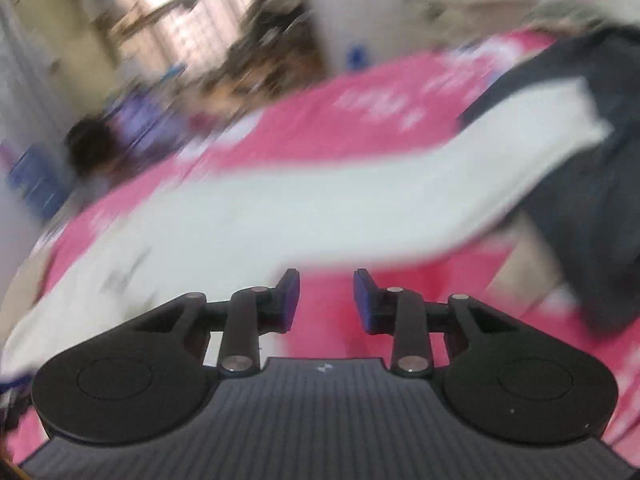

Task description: Fold clothes

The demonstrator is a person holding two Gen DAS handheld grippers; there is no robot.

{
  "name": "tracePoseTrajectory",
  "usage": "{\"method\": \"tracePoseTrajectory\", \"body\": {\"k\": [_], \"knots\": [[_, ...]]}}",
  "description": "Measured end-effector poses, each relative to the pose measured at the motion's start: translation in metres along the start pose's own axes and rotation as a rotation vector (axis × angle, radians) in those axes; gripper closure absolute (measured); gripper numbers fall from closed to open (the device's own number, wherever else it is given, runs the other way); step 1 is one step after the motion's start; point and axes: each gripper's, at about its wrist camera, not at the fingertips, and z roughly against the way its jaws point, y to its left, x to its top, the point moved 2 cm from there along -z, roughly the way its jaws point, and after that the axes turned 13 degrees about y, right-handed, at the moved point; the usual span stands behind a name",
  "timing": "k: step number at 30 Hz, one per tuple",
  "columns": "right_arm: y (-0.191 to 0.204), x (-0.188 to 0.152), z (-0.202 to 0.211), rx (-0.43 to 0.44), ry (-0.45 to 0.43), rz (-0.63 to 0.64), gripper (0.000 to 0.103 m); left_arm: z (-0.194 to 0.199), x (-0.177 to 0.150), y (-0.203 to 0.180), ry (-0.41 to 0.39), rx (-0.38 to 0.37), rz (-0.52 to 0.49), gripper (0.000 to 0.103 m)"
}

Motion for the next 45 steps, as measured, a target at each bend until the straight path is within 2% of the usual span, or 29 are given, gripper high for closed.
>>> {"method": "tracePoseTrajectory", "body": {"k": [4,5,7,10,14,18,24,29,33,37,45], "knots": [[0.04,-0.035,-0.009,0.04,0.153,0.015,0.068,0.019,-0.001,-0.018,-0.003,0.013,-0.027,0.009],[0.049,-0.044,-0.008,0.047,0.179,0.023,0.066,0.024,-0.002,-0.023,-0.005,0.027,-0.031,0.008],[0.072,-0.06,-0.006,0.033,0.209,0.043,0.058,0.032,-0.002,-0.032,-0.009,0.055,-0.036,0.004],[0.083,-0.066,0.004,-0.008,0.205,0.059,0.049,0.043,-0.003,-0.042,-0.015,0.083,-0.033,0.003],[0.091,-0.075,0.015,-0.052,0.198,0.105,0.045,0.055,-0.008,-0.047,-0.022,0.094,0.013,0.0],[0.107,-0.092,0.02,-0.05,0.211,0.207,0.042,0.06,-0.014,-0.047,0.022,0.1,0.066,0.0],[0.136,-0.129,0.03,-0.035,0.253,0.369,0.035,0.058,-0.025,-0.041,0.085,0.195,0.126,0.0],[0.15,-0.146,0.036,-0.064,0.237,0.421,0.029,0.055,-0.034,-0.035,0.125,0.239,0.148,0.0],[0.155,-0.15,0.036,-0.098,0.223,0.412,0.022,0.054,-0.044,-0.033,0.144,0.254,0.155,0.0],[0.155,-0.152,0.032,-0.152,0.242,0.36,0.022,0.048,-0.055,-0.032,0.18,0.253,0.167,0.001],[0.156,-0.153,0.027,-0.202,0.232,0.333,0.019,0.044,-0.066,-0.03,0.189,0.258,0.208,0.001]]}}
